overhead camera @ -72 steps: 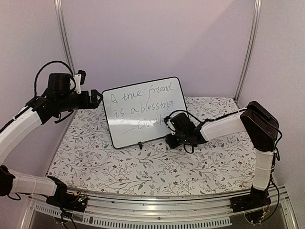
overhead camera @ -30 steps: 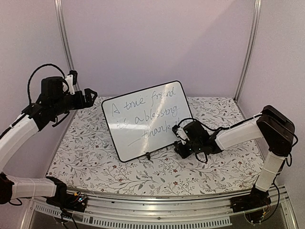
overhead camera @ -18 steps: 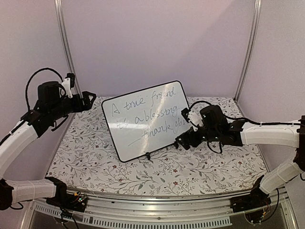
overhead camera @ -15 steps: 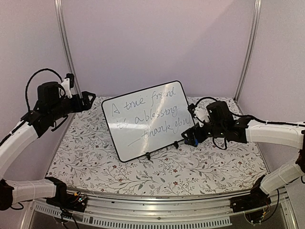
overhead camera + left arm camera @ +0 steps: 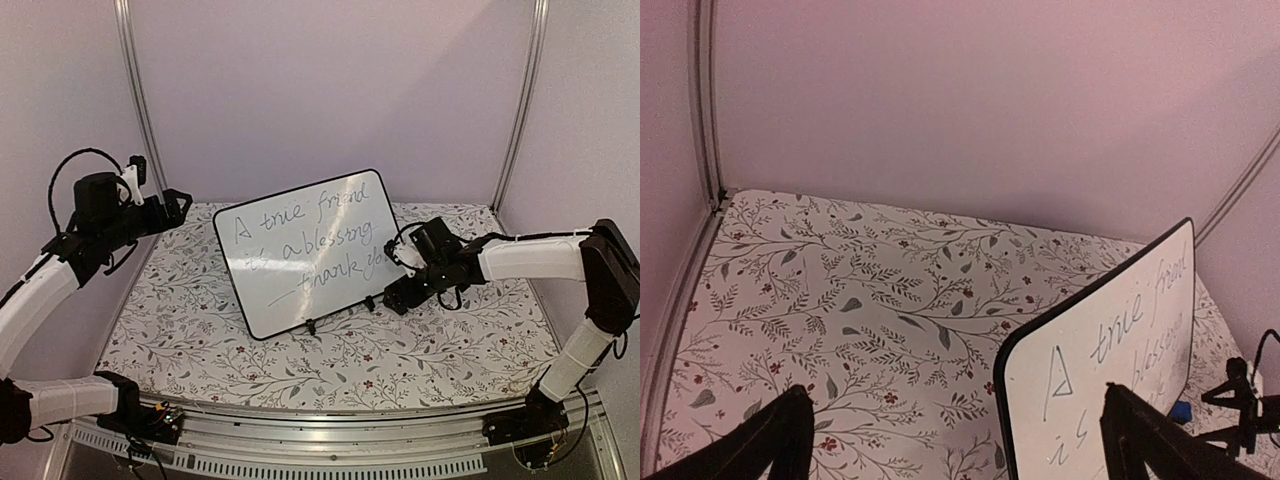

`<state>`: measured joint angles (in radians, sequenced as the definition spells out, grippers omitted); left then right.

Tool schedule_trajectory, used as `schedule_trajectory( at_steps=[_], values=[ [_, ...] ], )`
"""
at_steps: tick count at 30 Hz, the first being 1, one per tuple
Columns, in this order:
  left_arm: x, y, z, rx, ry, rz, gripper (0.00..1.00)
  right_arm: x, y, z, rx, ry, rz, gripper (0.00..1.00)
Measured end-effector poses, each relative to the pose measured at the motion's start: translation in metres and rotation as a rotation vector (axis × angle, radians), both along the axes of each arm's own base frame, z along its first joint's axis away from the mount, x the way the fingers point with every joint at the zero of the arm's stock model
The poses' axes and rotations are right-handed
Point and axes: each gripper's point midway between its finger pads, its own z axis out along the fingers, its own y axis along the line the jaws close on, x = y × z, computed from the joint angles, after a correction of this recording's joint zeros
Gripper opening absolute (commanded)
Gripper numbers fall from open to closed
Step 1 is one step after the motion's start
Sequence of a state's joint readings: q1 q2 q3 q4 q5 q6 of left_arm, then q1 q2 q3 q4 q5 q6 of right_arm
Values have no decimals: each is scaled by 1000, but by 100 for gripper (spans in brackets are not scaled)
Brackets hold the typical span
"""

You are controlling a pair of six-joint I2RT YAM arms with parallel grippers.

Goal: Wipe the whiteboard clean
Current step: Move the whiteboard eraser to the center of the board.

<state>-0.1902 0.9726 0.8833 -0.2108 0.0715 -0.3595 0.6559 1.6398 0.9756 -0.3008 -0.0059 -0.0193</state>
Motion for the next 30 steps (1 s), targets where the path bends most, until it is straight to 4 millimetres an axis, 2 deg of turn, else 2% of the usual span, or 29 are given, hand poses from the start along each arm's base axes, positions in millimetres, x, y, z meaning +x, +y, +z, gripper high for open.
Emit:
schedule_trajectory(
  at_steps=[5,11,23,30],
  values=[
    [1,2,-1,-12,5,10,100,9,-4,-16,-17,35,-24,96],
    [3,4,-3,-22,15,21,100,10,-12,-39,-43,86,-39,96],
    [4,5,-9,-28,30,26,100,23,-3,-39,-9,55,-32,94],
    [4,5,-10,-27,32,27,100,23,0,-39,5,56,-30,87]
  ],
)
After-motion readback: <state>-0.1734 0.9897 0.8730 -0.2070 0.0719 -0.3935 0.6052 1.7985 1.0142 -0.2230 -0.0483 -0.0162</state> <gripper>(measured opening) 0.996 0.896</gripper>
